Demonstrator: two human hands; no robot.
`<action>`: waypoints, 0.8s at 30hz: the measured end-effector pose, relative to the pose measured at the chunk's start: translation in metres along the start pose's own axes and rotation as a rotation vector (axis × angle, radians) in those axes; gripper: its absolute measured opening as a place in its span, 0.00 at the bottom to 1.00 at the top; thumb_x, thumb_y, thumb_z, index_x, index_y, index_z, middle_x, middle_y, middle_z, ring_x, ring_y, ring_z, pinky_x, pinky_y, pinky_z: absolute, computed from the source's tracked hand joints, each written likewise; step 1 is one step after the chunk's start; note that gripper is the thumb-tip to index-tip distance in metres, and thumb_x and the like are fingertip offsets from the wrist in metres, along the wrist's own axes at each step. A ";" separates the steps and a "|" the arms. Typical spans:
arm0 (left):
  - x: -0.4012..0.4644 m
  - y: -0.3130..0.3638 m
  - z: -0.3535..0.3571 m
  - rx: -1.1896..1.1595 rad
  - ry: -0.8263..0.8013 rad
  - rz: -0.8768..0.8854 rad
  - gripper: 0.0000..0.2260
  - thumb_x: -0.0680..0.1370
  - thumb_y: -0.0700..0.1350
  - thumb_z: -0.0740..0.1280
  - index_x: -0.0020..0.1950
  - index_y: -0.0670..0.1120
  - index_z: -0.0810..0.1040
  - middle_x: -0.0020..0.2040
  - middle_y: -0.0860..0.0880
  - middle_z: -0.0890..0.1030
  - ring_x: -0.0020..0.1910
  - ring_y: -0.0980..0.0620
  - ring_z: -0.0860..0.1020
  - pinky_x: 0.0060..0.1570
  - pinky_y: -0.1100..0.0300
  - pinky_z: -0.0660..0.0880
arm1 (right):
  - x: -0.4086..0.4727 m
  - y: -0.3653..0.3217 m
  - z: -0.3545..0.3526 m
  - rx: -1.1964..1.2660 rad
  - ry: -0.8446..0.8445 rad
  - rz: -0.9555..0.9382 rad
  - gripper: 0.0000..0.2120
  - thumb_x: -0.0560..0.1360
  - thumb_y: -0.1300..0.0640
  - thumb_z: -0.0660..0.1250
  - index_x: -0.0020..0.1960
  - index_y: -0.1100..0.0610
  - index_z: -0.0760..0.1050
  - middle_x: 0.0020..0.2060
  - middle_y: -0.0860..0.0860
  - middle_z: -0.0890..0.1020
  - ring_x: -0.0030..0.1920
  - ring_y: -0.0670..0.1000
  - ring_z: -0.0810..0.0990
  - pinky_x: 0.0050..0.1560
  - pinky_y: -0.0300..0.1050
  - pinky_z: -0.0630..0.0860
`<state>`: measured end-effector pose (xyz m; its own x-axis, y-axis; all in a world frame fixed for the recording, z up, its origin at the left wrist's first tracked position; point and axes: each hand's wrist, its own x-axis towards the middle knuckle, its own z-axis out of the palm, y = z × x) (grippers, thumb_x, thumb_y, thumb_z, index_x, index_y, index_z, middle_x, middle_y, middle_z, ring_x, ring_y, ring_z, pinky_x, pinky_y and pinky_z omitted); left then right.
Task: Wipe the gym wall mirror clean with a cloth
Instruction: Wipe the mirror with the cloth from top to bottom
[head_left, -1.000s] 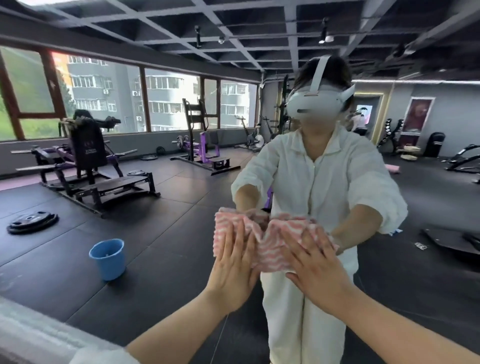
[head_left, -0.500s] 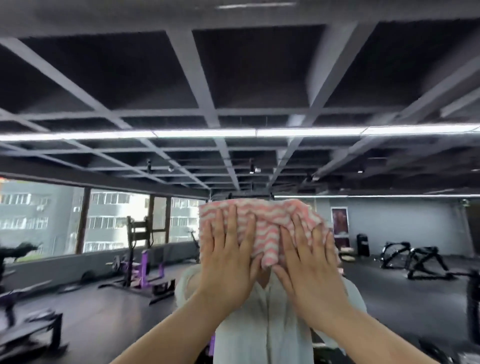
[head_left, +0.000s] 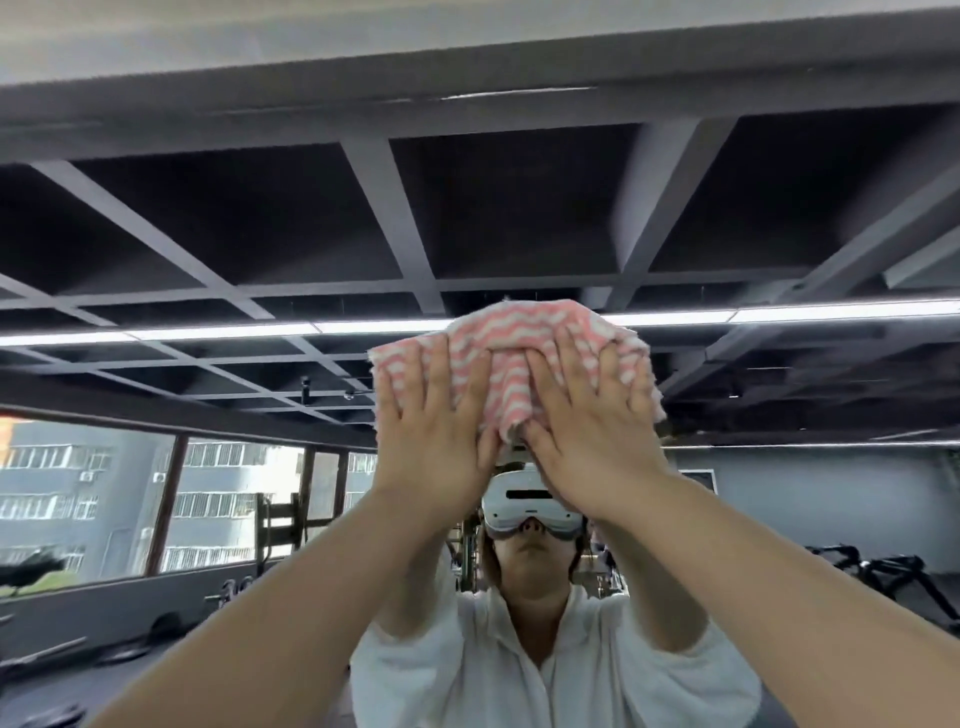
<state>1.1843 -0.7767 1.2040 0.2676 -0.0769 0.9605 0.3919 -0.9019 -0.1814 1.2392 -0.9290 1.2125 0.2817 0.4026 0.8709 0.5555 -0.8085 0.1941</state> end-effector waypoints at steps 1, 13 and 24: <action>-0.003 -0.008 0.002 -0.011 0.053 -0.009 0.30 0.76 0.60 0.37 0.75 0.49 0.39 0.77 0.37 0.45 0.75 0.39 0.39 0.71 0.42 0.36 | 0.001 -0.010 -0.004 0.015 -0.001 -0.018 0.31 0.79 0.38 0.35 0.73 0.50 0.26 0.64 0.49 0.22 0.72 0.60 0.26 0.70 0.62 0.27; -0.137 -0.005 0.028 -0.073 0.062 -0.002 0.29 0.82 0.56 0.41 0.75 0.38 0.56 0.75 0.34 0.56 0.74 0.34 0.54 0.65 0.30 0.55 | -0.091 -0.048 0.063 0.014 0.032 -0.337 0.31 0.79 0.40 0.47 0.73 0.56 0.67 0.73 0.55 0.66 0.73 0.63 0.63 0.70 0.64 0.52; -0.137 0.041 0.026 -0.057 0.069 0.128 0.28 0.79 0.56 0.51 0.78 0.50 0.53 0.75 0.35 0.55 0.74 0.34 0.54 0.68 0.33 0.51 | -0.116 0.017 0.067 0.000 0.168 -0.058 0.31 0.80 0.37 0.35 0.75 0.50 0.58 0.76 0.57 0.56 0.69 0.68 0.55 0.67 0.68 0.46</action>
<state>1.1862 -0.7919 1.0596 0.2504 -0.2197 0.9429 0.3076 -0.9054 -0.2927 1.2684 -0.9607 1.0840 0.1143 0.3713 0.9215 0.5667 -0.7862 0.2464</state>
